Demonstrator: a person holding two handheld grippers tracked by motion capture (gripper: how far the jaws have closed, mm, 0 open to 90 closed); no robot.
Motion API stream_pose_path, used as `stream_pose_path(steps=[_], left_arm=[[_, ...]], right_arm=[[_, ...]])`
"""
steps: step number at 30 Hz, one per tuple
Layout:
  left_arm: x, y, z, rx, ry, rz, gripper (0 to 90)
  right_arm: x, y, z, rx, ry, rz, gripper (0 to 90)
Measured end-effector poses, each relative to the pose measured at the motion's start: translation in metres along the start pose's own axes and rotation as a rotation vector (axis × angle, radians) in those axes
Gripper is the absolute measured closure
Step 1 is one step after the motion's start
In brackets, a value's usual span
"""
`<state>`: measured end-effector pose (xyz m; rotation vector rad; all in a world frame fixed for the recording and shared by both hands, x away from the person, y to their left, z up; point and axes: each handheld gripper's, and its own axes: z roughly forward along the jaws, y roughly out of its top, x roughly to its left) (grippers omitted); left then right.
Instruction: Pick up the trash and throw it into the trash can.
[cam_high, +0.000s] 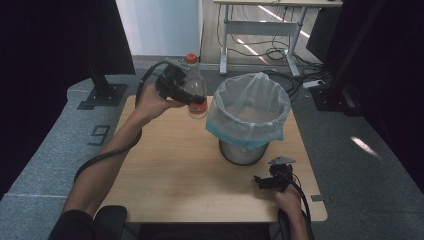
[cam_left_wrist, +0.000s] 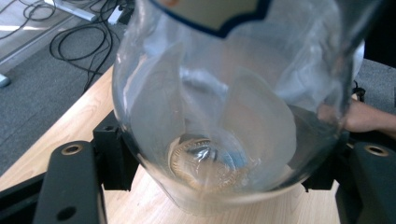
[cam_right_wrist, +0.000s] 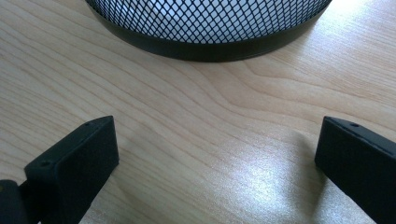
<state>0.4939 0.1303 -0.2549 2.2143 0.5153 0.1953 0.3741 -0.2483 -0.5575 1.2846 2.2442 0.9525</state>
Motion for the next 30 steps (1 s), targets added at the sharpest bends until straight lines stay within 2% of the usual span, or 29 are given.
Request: stream_pose_path(steps=[12,16,23,30], left_arm=[[-0.001,0.036,-0.006,-0.005,0.015,0.026,28.1],[-0.001,0.044,-0.006,-0.013,0.015,0.023,28.1],[-0.004,0.063,0.001,-0.027,0.012,0.028,28.1],[-0.011,0.074,0.017,-0.028,-0.002,0.040,28.1]], right_arm=[[0.000,0.000,0.000,-0.001,0.001,-0.001,0.0],[0.000,0.000,0.000,-0.001,0.002,-0.002,0.0],[0.000,0.000,0.000,-0.002,0.003,-0.002,0.0],[0.001,0.000,0.000,-0.002,0.005,-0.005,0.0]])
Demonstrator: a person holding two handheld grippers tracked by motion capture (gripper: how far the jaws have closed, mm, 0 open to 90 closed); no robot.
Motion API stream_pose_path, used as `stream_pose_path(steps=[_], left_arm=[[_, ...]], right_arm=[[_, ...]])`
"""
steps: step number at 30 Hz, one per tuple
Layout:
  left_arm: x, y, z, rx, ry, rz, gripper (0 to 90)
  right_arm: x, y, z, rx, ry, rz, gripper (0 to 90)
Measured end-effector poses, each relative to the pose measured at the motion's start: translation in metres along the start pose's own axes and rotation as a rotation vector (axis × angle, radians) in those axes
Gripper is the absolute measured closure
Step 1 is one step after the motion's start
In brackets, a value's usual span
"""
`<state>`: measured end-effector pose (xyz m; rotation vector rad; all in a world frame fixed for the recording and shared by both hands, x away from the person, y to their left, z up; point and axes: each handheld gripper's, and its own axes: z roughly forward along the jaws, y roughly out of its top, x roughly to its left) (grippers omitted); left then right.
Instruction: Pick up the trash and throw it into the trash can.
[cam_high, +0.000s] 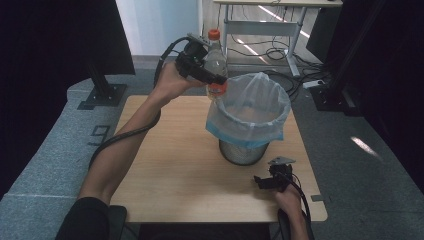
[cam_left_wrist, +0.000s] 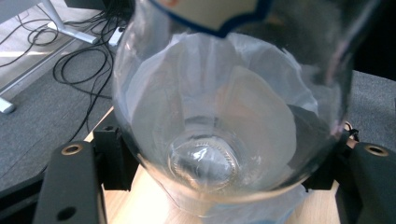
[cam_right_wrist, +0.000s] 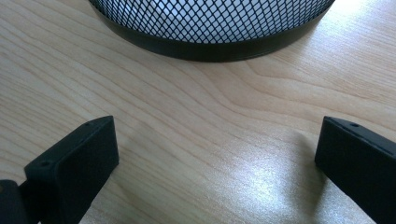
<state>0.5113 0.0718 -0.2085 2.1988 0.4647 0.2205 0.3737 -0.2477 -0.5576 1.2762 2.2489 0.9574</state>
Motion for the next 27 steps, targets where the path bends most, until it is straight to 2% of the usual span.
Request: stream_pose_path(steps=[7,11,17,27], left_arm=[[-0.003,0.000,0.018,0.005,0.006,0.001,28.1],[-0.002,-0.002,0.022,-0.026,0.000,-0.015,28.2],[-0.006,-0.001,0.028,-0.043,-0.012,-0.006,28.1],[-0.010,-0.008,0.055,-0.006,-0.022,0.003,28.1]], right_arm=[[0.001,0.000,0.000,0.000,0.004,-0.003,0.0],[0.001,0.000,0.000,0.002,0.007,-0.005,0.0],[0.001,0.000,0.000,0.002,0.007,-0.007,0.0],[0.002,0.000,-0.001,0.001,0.010,-0.010,0.0]])
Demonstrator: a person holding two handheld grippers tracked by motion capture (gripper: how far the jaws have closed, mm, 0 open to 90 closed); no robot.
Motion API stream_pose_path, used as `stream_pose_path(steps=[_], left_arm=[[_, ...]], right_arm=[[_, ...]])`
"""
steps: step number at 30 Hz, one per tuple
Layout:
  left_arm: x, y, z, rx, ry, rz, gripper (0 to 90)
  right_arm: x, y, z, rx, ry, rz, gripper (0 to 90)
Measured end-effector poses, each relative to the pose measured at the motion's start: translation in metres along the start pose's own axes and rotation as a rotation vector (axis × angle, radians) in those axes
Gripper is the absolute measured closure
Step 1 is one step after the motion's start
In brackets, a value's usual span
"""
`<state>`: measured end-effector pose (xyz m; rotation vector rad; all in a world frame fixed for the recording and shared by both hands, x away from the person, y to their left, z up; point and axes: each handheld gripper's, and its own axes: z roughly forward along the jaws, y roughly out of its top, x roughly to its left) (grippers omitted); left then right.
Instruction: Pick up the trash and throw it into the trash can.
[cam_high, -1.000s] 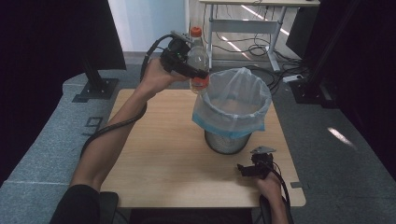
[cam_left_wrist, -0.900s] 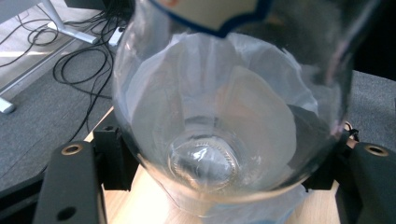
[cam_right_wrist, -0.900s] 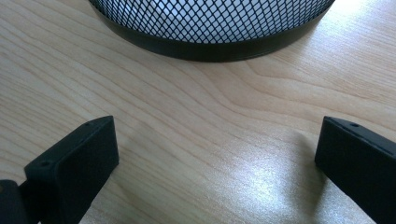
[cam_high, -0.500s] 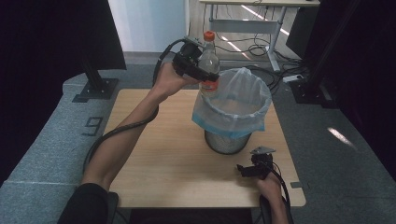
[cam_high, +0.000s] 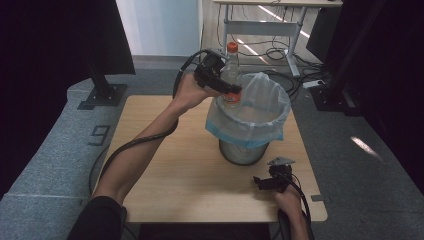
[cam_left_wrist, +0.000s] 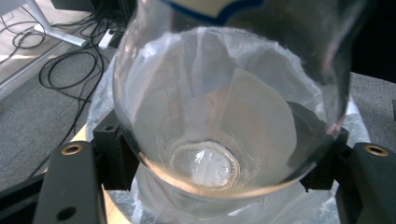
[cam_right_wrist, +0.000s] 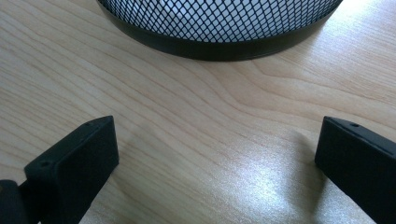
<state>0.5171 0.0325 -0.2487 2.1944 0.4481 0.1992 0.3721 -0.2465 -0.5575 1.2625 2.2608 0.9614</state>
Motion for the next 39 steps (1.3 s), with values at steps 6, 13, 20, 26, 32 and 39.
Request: stream_pose_path(steps=[6,13,20,26,32,39], left_arm=[[0.001,-0.013,0.014,0.017,0.001,-0.002,28.1],[0.002,-0.027,0.026,0.040,0.000,0.019,28.1],[0.000,-0.036,0.035,0.070,0.003,0.040,28.0],[-0.002,-0.043,0.042,0.104,0.008,0.065,27.9],[-0.008,-0.043,0.047,0.128,0.011,0.111,26.8],[-0.006,-0.040,0.037,0.068,0.014,0.110,2.9]], right_arm=[[0.000,0.000,0.000,0.000,0.002,-0.002,0.0],[0.000,0.000,0.000,0.000,0.002,-0.002,0.0],[0.000,0.000,0.000,0.000,0.002,-0.003,0.0],[0.000,0.000,0.000,0.000,0.003,-0.003,0.0],[0.000,0.000,0.000,0.000,0.004,-0.004,0.0],[0.001,0.000,0.000,0.001,0.008,-0.008,0.0]])
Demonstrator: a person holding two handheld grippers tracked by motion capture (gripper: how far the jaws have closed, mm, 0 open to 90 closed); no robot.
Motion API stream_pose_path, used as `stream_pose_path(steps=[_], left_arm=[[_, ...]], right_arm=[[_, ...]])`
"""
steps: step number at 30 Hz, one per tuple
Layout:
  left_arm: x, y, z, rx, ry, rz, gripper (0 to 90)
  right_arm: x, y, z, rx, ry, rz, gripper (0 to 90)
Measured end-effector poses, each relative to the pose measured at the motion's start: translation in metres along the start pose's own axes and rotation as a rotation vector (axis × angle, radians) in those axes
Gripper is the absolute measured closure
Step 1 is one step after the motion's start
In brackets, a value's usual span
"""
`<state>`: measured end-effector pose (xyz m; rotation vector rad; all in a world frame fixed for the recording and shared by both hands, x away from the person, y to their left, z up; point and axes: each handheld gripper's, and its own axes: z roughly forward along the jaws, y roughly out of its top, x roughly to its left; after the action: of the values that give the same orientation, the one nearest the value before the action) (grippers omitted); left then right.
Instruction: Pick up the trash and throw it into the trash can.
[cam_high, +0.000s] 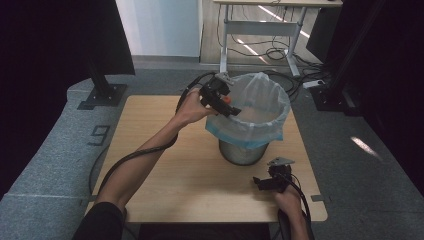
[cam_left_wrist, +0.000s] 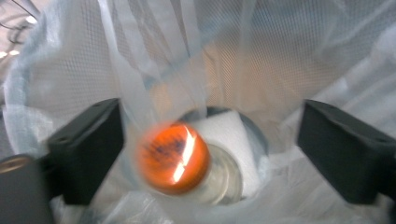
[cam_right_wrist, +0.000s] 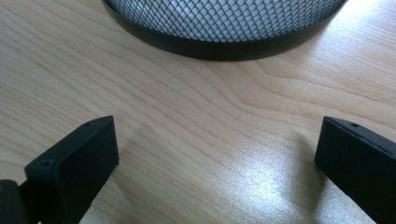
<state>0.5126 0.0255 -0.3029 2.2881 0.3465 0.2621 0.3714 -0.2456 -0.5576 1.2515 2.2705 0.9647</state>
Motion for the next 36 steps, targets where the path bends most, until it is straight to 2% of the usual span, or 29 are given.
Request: stream_pose_path(steps=[2,7,15,21,28,36], left_arm=[[0.001,0.000,-0.006,-0.015,-0.005,-0.004,0.0],[0.001,-0.003,-0.021,-0.050,-0.002,-0.011,0.0],[-0.001,-0.013,-0.040,-0.058,0.012,-0.005,0.0],[0.000,-0.028,-0.055,-0.072,0.027,0.003,0.0],[0.002,-0.046,-0.068,-0.071,0.035,-0.017,0.0],[0.005,-0.069,-0.079,-0.104,0.032,-0.063,0.0]], right_arm=[[0.000,0.000,0.000,0.001,-0.001,-0.001,0.0],[0.000,0.000,0.000,0.001,0.000,-0.001,0.0],[0.000,0.000,0.000,0.000,0.000,-0.001,0.0],[0.000,0.000,0.000,0.000,0.000,0.000,0.0],[0.000,0.000,0.000,0.000,0.000,0.000,0.0],[0.000,0.000,0.000,0.000,0.000,0.000,0.0]])
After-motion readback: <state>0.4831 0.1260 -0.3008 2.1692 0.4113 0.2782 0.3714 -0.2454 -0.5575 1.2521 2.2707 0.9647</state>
